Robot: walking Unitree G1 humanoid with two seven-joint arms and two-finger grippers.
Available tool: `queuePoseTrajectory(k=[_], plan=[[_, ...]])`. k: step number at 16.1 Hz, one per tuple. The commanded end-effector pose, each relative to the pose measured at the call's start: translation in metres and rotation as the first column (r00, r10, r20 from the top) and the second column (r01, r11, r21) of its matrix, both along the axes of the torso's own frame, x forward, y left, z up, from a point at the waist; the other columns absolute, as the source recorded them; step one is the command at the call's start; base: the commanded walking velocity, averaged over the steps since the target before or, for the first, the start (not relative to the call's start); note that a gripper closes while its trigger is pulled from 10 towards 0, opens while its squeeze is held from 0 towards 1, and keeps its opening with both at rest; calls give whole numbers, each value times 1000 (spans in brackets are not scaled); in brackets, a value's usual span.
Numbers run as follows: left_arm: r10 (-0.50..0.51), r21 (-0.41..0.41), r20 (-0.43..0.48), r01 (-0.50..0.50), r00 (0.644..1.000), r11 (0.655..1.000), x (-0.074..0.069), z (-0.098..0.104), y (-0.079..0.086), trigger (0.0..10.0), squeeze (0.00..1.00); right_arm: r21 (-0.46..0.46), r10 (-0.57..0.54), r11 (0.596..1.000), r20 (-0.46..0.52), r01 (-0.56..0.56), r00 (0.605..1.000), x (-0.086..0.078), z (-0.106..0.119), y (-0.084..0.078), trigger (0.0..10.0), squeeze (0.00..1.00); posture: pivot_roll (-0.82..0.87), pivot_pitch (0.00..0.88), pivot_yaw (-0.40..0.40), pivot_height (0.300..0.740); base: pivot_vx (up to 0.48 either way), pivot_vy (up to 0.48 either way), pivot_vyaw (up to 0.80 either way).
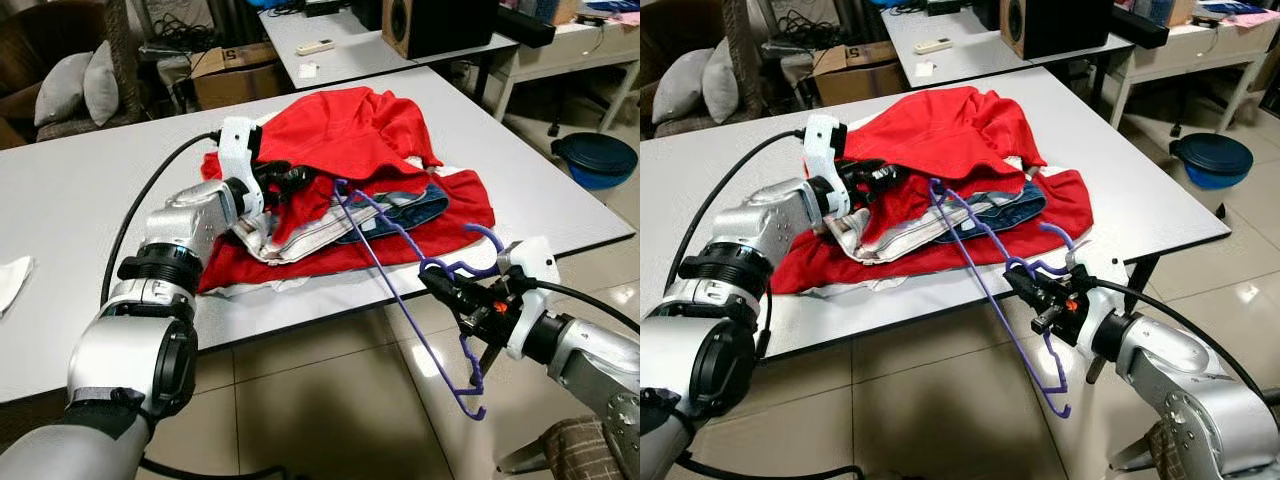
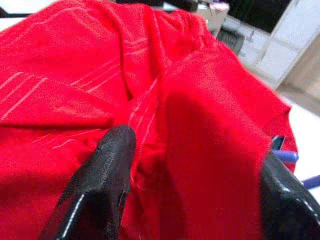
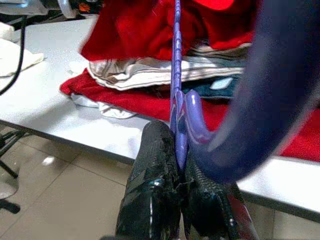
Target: Hang hanger
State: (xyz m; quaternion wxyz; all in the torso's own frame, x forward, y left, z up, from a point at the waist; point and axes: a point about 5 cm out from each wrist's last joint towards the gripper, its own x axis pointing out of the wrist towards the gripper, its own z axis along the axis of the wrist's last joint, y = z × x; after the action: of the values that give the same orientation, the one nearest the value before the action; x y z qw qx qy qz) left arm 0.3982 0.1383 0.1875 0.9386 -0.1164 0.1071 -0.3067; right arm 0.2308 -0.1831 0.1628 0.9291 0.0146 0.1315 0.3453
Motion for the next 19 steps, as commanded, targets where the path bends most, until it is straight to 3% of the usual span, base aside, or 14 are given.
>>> queuePoseTrajectory(k=[1, 2, 4, 5, 6, 7, 10, 11, 12, 13, 14, 16, 17, 19], plan=[[17, -92, 4, -17, 1000, 996, 1, 8, 2, 10000, 157, -3, 27, 1000, 20, -27, 999, 0, 6, 2, 10000, 0, -159, 0, 116, 740, 0, 0, 0], [2, -213, -11, -5, 1000, 977, 1, 13, 1, 10000, 0, -4, 30, 1000, 21, -30, 999, -1, 6, 2, 10000, 0, -159, 0, 116, 740, 0, 0, 0], [-37, -351, -40, 20, 999, 936, 0, 19, -1, 10000, 0, -5, 32, 999, 21, -32, 999, -2, 6, 1, 10000, 0, -161, 0, 118, 740, 0, 0, 0], [-33, -277, -40, 20, 999, 961, 0, 13, -1, 10000, 0, -7, 30, 1000, 20, -30, 999, -2, 6, 1, 10000, 0, -164, 0, 121, 740, 0, 0, 0], [-24, -29, -10, 24, 1000, 999, -2, 0, -2, 10000, 0, -8, 30, 1000, 20, -30, 999, -2, 6, 1, 10000, 0, -165, 0, 123, 740, 0, 0, 0], [-49, 68, 5, 49, 999, 997, -3, -6, -5, 10000, 0, -8, 30, 1000, 20, -30, 999, -2, 6, 1, 10000, 0, -166, 0, 125, 740, 0, 0, 0], [-119, 128, 35, 114, 992, 985, -8, -7, -18, 10000, 0, -8, 26, 1000, 21, -25, 999, -2, 6, 1, 10000, 0, -167, 0, 129, 740, 0, 0, 0], [-133, 96, 67, 126, 989, 987, -8, -3, -22, 10000, 0, -7, 24, 1000, 22, -24, 999, -2, 6, 1, 10000, 0, -167, 0, 129, 740, 0, 0, 0], [-173, 13, 196, 174, 965, 985, -11, 14, -33, 10000, 0, -5, 16, 1000, 24, -16, 1000, -3, 6, 0, 10000, 0, -170, 0, 136, 740, 0, 0, 0], [-195, -3, 243, 202, 950, 979, -14, 21, -36, 10000, 0, -4, 11, 1000, 24, -11, 1000, -3, 6, 0, 10000, 0, -170, 0, 136, 740, 0, 0, 0], [-219, -7, 254, 228, 942, 974, -17, 24, -40, 10000, 1000, -4, 10, 1000, 23, -10, 1000, -3, 5, 0, 10000, 0, -171, 0, 142, 740, 0, 0, 0], [-287, 77, 254, 277, 924, 958, -23, 21, -44, 10000, 1000, -1, 5, 1000, 20, -5, 1000, -3, 4, 1, 10000, 0, -171, 0, 146, 740, 0, 0, 0], [-295, 204, 259, 247, 920, 947, -24, 15, -44, 10000, 1000, 0, 2, 1000, 21, -2, 1000, -1, 3, 2, 10000, 0, -170, 0, 148, 740, 0, 0, 0], [-244, 275, 279, 166, 929, 947, -20, 14, -40, 10000, 1000, 0, -8, 1000, 28, 9, 1000, 3, 4, 2, 10000, 0, -171, 0, 150, 740, 0, 0, 0]])
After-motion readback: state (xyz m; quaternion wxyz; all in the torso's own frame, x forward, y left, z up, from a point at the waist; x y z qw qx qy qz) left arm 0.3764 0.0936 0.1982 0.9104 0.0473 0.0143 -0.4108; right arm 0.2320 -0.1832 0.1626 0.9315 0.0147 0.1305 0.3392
